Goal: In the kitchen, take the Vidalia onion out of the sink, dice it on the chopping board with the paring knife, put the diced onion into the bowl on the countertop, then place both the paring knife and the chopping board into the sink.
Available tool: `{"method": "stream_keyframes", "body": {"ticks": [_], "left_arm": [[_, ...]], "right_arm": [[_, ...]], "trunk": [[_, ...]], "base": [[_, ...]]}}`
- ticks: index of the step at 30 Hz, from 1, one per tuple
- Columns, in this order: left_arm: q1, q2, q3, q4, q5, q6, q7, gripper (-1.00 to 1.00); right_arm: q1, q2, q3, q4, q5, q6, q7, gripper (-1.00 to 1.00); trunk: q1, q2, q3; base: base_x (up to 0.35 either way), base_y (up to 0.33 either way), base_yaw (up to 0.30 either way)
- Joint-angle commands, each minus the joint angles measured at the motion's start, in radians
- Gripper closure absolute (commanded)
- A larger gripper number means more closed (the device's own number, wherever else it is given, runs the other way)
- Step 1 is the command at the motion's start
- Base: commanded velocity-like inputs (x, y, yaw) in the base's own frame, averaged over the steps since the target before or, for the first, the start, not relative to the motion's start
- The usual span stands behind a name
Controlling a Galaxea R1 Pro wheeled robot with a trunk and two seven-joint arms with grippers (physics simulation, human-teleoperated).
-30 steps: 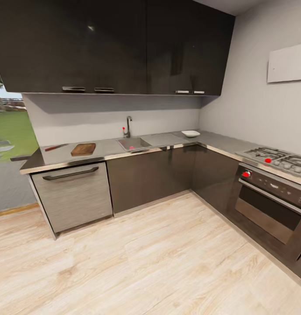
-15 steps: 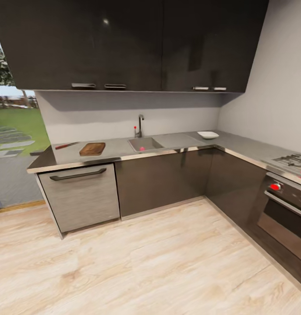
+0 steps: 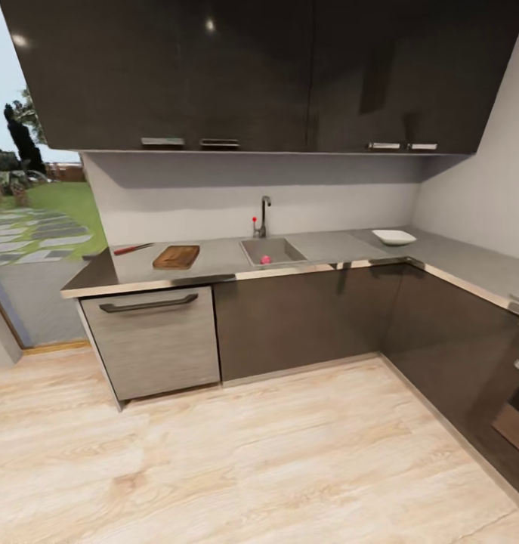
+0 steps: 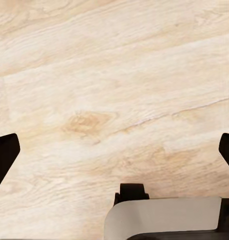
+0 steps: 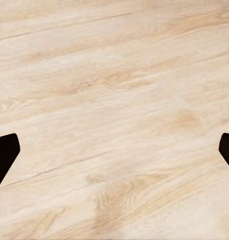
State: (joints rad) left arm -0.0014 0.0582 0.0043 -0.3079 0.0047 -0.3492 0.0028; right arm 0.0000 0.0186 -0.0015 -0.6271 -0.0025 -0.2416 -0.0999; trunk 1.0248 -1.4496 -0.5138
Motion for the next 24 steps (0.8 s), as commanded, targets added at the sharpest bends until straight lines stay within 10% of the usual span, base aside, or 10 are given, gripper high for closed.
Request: {"method": "stream_keyframes", "body": {"ticks": [1,24], "left_arm": [[0.000,0.000,0.000,0.000,0.001,-0.002,0.000,-1.00],[0.000,0.000,0.000,0.000,0.001,-0.002,0.000,-1.00]], "right_arm": [[0.000,0.000,0.000,0.000,0.000,-0.002,-0.003,-1.00],[0.000,0.000,0.000,0.000,0.000,-0.002,-0.003,-1.00]], "trunk": [[0.000,0.000,-0.002],[0.000,0.000,-0.022]], "base": [[0.097,-0.030,0.219],[0.009,-0.003,0.225]]}}
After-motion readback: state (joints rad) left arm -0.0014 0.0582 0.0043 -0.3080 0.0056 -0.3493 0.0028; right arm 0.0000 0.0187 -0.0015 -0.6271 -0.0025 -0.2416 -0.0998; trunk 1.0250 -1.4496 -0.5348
